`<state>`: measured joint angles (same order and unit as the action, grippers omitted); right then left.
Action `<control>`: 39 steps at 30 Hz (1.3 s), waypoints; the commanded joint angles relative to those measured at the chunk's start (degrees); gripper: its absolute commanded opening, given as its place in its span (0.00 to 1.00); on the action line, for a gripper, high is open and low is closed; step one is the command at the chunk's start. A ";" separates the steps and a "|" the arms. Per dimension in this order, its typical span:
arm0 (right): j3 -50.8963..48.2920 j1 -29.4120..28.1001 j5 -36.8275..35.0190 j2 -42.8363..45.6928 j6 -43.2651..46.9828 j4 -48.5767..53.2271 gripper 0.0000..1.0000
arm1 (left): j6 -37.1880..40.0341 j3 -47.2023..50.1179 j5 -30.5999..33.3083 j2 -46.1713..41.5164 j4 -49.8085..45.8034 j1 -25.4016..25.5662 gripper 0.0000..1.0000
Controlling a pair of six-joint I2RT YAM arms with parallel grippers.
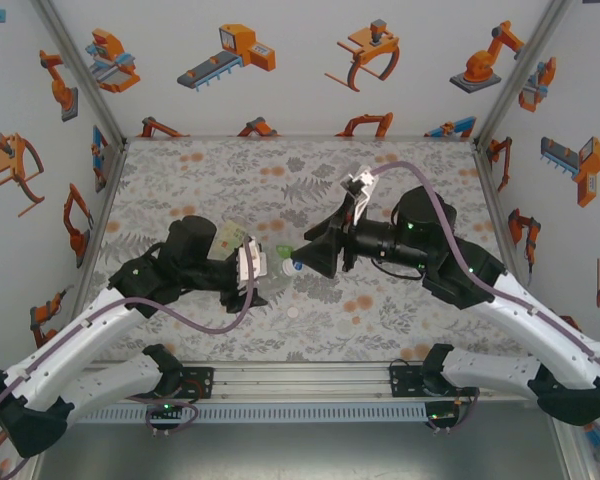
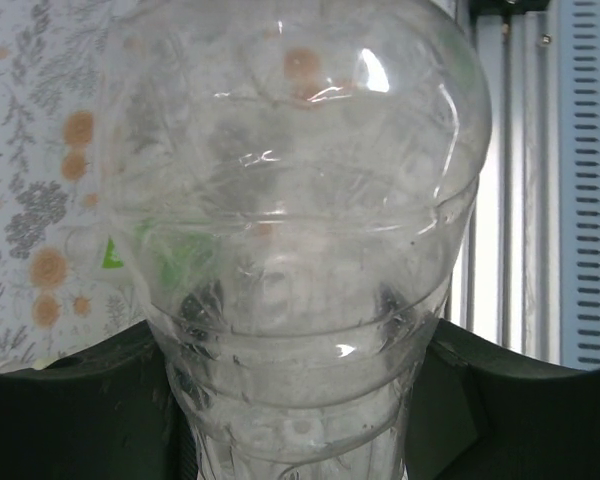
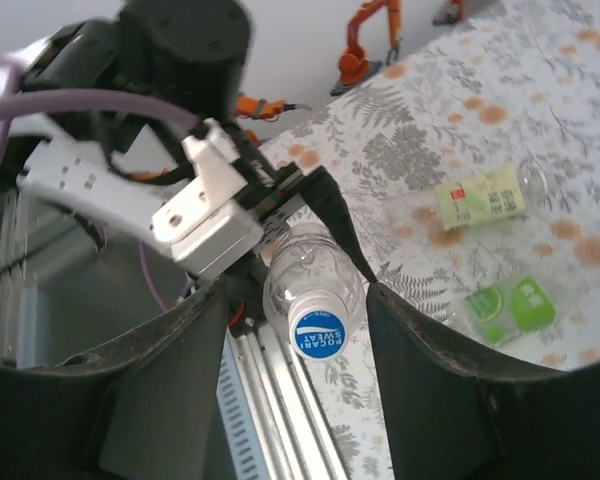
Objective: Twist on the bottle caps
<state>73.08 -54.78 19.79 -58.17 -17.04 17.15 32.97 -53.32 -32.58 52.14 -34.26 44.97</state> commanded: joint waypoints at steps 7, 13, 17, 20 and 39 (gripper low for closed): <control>3.56 -0.26 21.03 -1.39 42.04 15.26 0.59 | 4.29 -4.16 -10.06 1.61 -9.48 0.29 0.00; 2.92 -0.32 21.49 -2.68 42.99 14.39 0.56 | 3.95 -4.05 -11.05 2.01 -9.89 0.33 0.00; 1.64 -0.41 21.49 -3.58 42.46 12.16 0.55 | 3.77 -4.16 -11.88 2.70 -9.88 0.30 0.00; 1.37 -0.50 21.26 -4.08 41.79 10.63 0.50 | 3.68 -4.29 -12.02 2.97 -9.95 0.31 0.00; 0.42 -0.58 24.14 -6.03 41.13 10.66 0.40 | 3.94 -4.23 -11.98 3.15 -9.64 0.29 0.00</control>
<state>73.71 -54.96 42.06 -63.88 23.83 28.69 35.59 -55.94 -42.52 55.18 -43.35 44.99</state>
